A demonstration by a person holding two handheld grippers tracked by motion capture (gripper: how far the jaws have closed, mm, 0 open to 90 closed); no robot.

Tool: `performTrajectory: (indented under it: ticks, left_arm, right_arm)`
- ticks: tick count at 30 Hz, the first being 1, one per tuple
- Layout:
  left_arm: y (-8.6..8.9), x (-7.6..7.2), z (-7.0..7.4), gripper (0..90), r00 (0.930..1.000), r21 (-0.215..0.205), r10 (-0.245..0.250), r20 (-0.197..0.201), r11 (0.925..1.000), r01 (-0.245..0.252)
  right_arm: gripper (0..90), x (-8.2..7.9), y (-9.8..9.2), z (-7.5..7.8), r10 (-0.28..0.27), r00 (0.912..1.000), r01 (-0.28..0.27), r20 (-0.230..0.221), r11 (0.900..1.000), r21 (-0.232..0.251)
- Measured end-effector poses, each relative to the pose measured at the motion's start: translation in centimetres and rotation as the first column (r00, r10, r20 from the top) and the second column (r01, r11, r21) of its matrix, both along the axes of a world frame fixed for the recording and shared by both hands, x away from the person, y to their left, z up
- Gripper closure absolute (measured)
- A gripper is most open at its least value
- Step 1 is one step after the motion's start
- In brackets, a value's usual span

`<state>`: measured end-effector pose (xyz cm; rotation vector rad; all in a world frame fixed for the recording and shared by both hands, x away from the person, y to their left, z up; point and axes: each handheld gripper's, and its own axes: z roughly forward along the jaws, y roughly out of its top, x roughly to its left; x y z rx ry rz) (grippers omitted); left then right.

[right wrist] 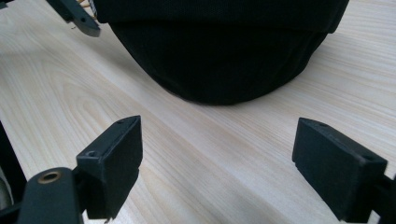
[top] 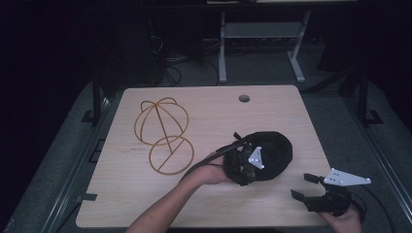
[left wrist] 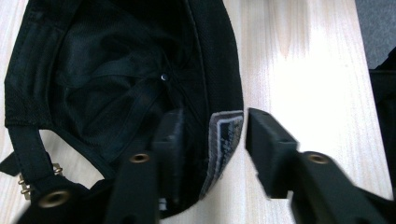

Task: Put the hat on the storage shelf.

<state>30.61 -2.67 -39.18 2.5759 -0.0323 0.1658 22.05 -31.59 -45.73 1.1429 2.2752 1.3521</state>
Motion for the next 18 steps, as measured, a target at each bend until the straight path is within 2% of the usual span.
performTrajectory:
  ticks: [9,18]
  left_arm:
    - [-0.4,0.0,0.2,76.2,0.9993,0.018,-0.03,-0.023,0.9994,0.03]
    - [-0.8,0.0,1.5,79.8,0.9985,-0.01,-0.043,-0.035,0.999,0.043]
  right_arm:
    - [15.5,0.1,0.5,-0.4,0.009,0.9999,-0.008,-0.007,1.0,0.017]
    - [15.5,0.1,0.4,-0.4,0.009,1.0,-0.009,0.002,1.0,0.029]
